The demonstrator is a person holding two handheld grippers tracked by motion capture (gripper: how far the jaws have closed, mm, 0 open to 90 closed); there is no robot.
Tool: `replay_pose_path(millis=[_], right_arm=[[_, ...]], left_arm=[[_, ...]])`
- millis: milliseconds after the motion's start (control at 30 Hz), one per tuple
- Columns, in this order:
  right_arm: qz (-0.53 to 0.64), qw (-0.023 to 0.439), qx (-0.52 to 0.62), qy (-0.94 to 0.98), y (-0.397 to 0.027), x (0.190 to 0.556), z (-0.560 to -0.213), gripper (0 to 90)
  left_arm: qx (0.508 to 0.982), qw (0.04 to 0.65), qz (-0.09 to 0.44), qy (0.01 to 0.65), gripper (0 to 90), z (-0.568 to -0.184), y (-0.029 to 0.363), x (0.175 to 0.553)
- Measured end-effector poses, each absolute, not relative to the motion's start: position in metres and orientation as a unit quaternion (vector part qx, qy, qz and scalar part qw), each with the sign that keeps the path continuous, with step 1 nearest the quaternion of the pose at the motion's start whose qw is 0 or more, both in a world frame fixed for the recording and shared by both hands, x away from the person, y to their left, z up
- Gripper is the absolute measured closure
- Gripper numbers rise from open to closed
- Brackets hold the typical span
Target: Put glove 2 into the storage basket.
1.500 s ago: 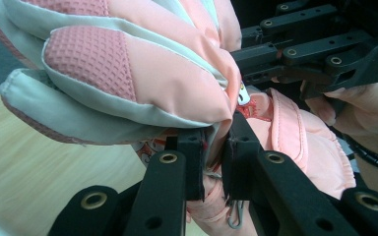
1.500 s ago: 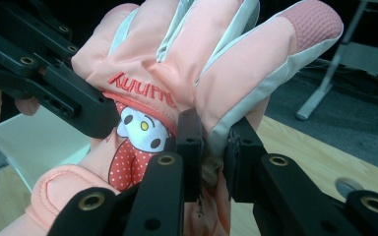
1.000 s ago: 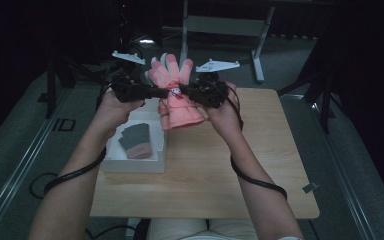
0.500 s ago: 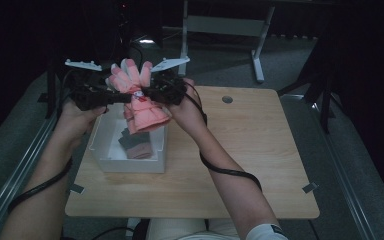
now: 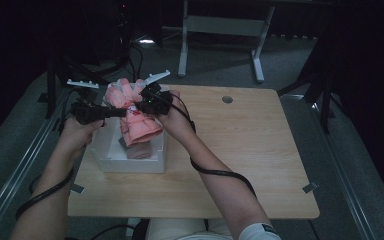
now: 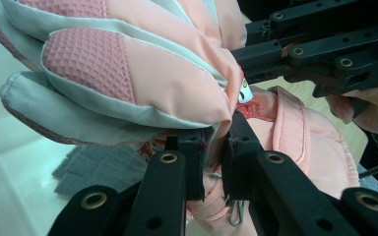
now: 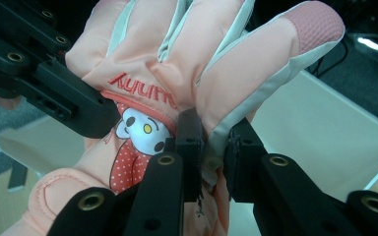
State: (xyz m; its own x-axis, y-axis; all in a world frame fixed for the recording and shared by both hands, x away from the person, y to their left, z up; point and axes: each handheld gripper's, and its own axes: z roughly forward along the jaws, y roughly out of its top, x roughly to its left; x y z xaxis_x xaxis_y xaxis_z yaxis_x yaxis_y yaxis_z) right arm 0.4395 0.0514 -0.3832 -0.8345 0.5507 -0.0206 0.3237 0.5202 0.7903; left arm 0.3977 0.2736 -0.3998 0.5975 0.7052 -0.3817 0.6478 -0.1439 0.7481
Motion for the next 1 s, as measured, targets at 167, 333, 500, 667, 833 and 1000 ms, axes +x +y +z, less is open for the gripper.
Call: replay_pose_path(millis=[167, 333, 500, 667, 833, 1000], right_arm=[[0.396, 0.124, 0.261, 0.872, 0.059, 0.445, -0.403, 78.7], [0.379, 0.116, 0.267, 0.879, 0.064, 0.446, -0.418, 78.7], [0.362, 0.118, 0.272, 0.884, 0.07, 0.449, -0.427, 78.7], [0.348, 0.11, 0.28, 0.888, 0.077, 0.452, -0.433, 78.7], [0.331, 0.103, 0.297, 0.89, 0.083, 0.453, -0.441, 78.4], [0.31, 0.105, 0.31, 0.893, 0.086, 0.452, -0.446, 78.2]], left_arm=[[0.762, 0.45, 0.019, 0.464, 80.2, -0.417, 0.275, 0.402], [0.771, 0.425, 0.017, 0.474, 80.1, -0.427, 0.273, 0.405], [0.777, 0.401, 0.022, 0.485, 80.1, -0.432, 0.271, 0.408], [0.795, 0.357, 0.035, 0.49, 79.7, -0.434, 0.266, 0.411], [0.805, 0.321, 0.041, 0.498, 79.0, -0.437, 0.263, 0.414], [0.814, 0.274, 0.04, 0.511, 77.0, -0.44, 0.255, 0.421]])
